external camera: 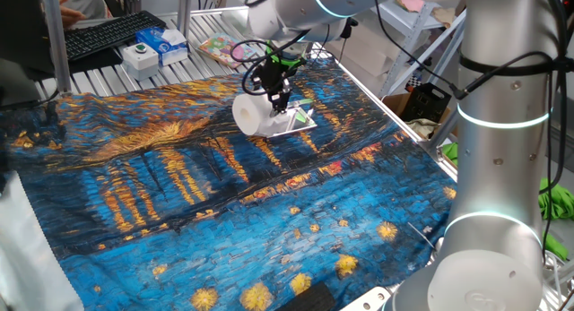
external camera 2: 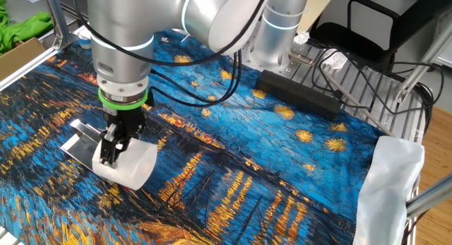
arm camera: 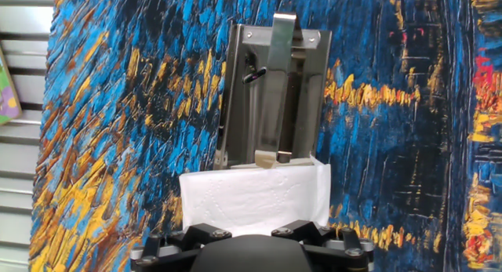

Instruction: Put the toilet paper on its holder

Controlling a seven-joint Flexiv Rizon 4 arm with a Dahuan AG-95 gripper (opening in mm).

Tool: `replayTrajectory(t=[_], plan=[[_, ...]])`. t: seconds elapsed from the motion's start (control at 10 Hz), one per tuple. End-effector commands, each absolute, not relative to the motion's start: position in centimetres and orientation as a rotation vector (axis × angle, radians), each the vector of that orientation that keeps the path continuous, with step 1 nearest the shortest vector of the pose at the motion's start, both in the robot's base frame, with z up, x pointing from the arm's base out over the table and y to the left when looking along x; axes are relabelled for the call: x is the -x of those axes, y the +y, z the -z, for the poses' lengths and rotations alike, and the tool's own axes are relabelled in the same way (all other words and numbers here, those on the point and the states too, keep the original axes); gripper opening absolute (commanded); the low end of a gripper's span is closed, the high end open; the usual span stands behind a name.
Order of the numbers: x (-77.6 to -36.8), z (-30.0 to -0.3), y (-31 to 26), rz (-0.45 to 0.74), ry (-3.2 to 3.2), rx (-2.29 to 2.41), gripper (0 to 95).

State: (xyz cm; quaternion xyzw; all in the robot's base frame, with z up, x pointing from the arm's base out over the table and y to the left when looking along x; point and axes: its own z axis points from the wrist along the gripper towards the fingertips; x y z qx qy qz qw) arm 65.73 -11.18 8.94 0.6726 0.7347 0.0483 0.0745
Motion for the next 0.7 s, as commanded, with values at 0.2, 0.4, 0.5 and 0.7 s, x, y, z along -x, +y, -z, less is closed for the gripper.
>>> replayTrajectory(t=[0.2, 0.4, 0.5, 0.7], plan=[[-65.53, -9.00, -11.15, -0.155, 2.147, -2.050, 0.0], [-65.25, -8.94, -10.90, -0.140, 2.146, -2.055, 0.0], [-65.22, -8.94, -10.86, -0.127, 2.155, -2.050, 0.0], [-65.08, -8.89, -10.83, -0.104, 2.152, -2.044, 0.0]])
